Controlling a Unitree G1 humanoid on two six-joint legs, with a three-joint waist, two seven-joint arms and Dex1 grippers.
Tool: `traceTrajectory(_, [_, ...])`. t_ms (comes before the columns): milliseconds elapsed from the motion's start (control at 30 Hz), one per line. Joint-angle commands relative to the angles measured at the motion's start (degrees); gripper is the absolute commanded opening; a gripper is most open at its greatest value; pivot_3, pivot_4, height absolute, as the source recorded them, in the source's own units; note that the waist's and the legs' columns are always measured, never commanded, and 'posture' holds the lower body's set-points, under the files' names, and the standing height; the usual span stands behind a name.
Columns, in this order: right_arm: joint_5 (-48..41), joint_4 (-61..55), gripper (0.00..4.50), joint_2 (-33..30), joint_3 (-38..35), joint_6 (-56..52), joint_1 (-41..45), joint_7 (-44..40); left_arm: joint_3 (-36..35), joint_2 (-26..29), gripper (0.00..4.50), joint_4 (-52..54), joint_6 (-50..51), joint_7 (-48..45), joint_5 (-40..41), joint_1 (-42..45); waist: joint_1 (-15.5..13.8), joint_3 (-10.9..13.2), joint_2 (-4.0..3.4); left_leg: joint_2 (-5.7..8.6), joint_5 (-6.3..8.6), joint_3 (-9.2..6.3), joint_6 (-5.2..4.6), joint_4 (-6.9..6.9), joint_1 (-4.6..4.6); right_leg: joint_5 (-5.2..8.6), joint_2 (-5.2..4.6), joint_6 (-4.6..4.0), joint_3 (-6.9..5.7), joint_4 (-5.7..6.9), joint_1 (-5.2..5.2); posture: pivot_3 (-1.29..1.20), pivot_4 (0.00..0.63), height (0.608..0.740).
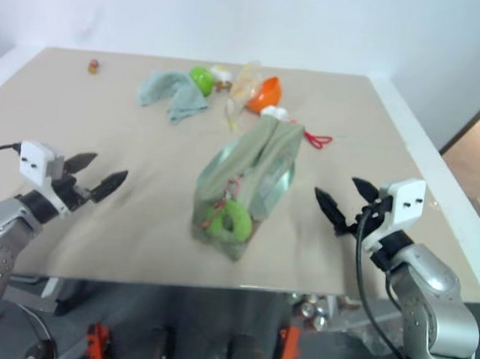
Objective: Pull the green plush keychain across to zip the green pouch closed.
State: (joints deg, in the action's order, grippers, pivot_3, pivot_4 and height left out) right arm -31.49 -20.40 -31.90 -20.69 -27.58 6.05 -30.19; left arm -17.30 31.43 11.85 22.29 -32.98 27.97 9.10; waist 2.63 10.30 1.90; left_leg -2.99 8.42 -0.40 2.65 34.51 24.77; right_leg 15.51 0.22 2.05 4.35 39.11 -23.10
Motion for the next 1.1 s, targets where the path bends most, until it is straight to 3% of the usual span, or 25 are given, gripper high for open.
traceTrajectory(33, [0.30,-1.10,4.47,-0.92,-0.45,1.91,0.98,-0.73,-1.05,0.21,4.50,2.54,-0.98,-0.78,1.50,0.15,0.00,0.00,0.00,0.00,0.00,0.00,0.00,0.00,0.00,0.00,0.00,0.00,0.00,0.00,0.00,0.00,0.150,0.740])
traceTrajectory(400, [1.42,0.94,4.47,-0.90,0.21,3.35,1.80,-2.08,-0.89,0.82,4.50,2.85,-0.29,-3.25,4.14,1.03,-0.01,0.00,0.00,0.00,0.00,0.01,0.00,0.00,-0.01,0.00,0.00,0.00,0.01,0.00,0.00,0.00,0.150,0.740])
traceTrajectory(533, [0.49,3.37,4.47,-4.36,-0.16,2.65,4.47,-6.38,-1.35,2.42,4.50,5.67,1.66,-6.09,7.53,1.38,0.01,0.01,-0.01,0.00,0.00,0.01,0.00,0.01,-0.01,0.00,0.00,0.00,0.01,0.00,0.00,0.00,0.150,0.740])
traceTrajectory(667, [-1.14,10.91,4.47,-12.26,1.54,0.63,15.14,-15.22,-3.31,8.41,4.50,14.58,7.84,-13.05,17.29,-1.22,0.40,0.07,-0.08,-0.02,-0.01,0.24,-0.01,0.06,-0.01,-0.10,-0.02,0.07,0.18,-0.02,-0.07,0.00,0.150,0.740])
traceTrajectory(800, [2.14,23.10,4.47,-16.41,9.29,3.63,29.99,-26.67,-4.10,13.32,4.50,19.19,11.70,-15.96,22.83,-2.39,0.54,0.09,-0.10,-0.09,0.00,0.31,-0.03,-0.01,-0.17,-0.01,0.04,-0.11,0.23,-0.02,-0.01,0.00,0.150,0.740])
traceTrajectory(933, [9.61,38.10,4.47,-15.84,18.81,12.73,43.82,-38.50,-3.34,13.79,4.50,20.63,13.29,-14.82,25.13,-1.36,0.52,0.12,-0.14,-0.22,-0.01,0.34,-0.03,-0.01,-0.22,0.01,0.21,-0.30,0.26,-0.01,-0.03,0.00,0.150,0.740])
traceTrajectory(1100, [22.01,64.60,4.47,-8.95,29.38,34.56,62.22,-49.87,-0.62,12.27,4.50,22.33,13.04,-12.57,24.73,-0.23,0.74,0.16,-0.19,-0.32,0.03,0.43,-0.04,-0.04,-0.11,-0.12,0.30,-0.12,0.36,-0.04,-0.18,0.00,0.150,0.740])
